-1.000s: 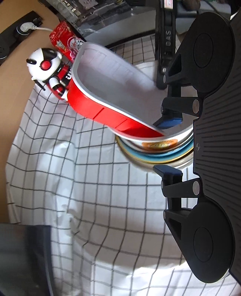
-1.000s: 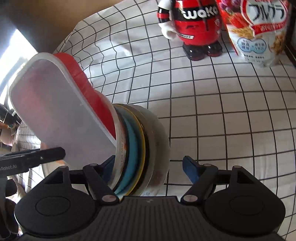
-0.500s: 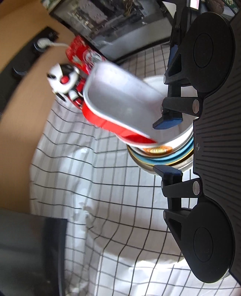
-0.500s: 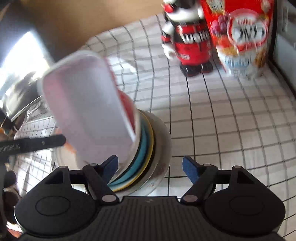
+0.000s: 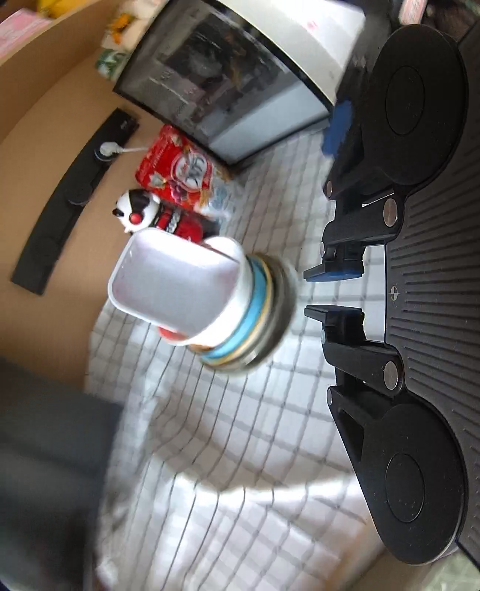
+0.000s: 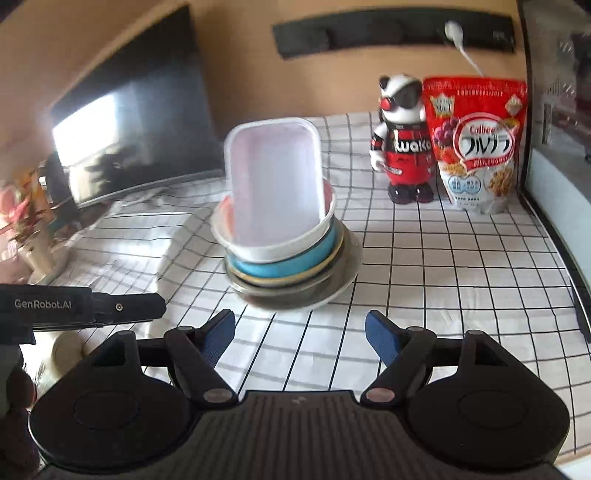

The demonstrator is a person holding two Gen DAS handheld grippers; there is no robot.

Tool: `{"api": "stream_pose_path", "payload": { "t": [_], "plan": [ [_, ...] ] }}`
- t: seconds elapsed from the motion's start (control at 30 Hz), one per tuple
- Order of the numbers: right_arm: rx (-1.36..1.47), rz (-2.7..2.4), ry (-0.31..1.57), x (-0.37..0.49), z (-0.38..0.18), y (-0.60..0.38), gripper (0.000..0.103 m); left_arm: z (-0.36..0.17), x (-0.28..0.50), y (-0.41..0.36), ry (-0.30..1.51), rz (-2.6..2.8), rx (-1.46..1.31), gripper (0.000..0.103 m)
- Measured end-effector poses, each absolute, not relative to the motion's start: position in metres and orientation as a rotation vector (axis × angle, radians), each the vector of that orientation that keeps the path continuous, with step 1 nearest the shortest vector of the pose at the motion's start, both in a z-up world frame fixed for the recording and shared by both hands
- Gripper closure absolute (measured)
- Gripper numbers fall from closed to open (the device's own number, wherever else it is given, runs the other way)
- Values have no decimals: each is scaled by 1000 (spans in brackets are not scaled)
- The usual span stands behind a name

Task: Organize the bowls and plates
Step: 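Open both grippers and pull them back from the stack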

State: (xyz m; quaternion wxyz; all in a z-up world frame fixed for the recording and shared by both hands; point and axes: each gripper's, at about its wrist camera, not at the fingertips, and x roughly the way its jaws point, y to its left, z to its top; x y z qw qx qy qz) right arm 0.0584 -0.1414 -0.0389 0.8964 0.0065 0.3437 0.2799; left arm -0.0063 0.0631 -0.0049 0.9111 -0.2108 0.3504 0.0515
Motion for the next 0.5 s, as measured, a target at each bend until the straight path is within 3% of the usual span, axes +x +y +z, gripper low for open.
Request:
{"api": "stream_pose_path", "payload": {
  "t": [0.17, 0.3, 0.5],
  "plan": [
    [13, 546, 632, 10, -43, -165, 23, -6, -41, 18, 717, 227, -245, 88],
    [-7, 502, 586, -13, -50, -174, 21, -16, -68, 2, 530, 102, -240, 87],
    [0, 446, 578, -38, -62, -178, 21, -25, -73, -17, 632, 186, -148, 88]
  ]
}}
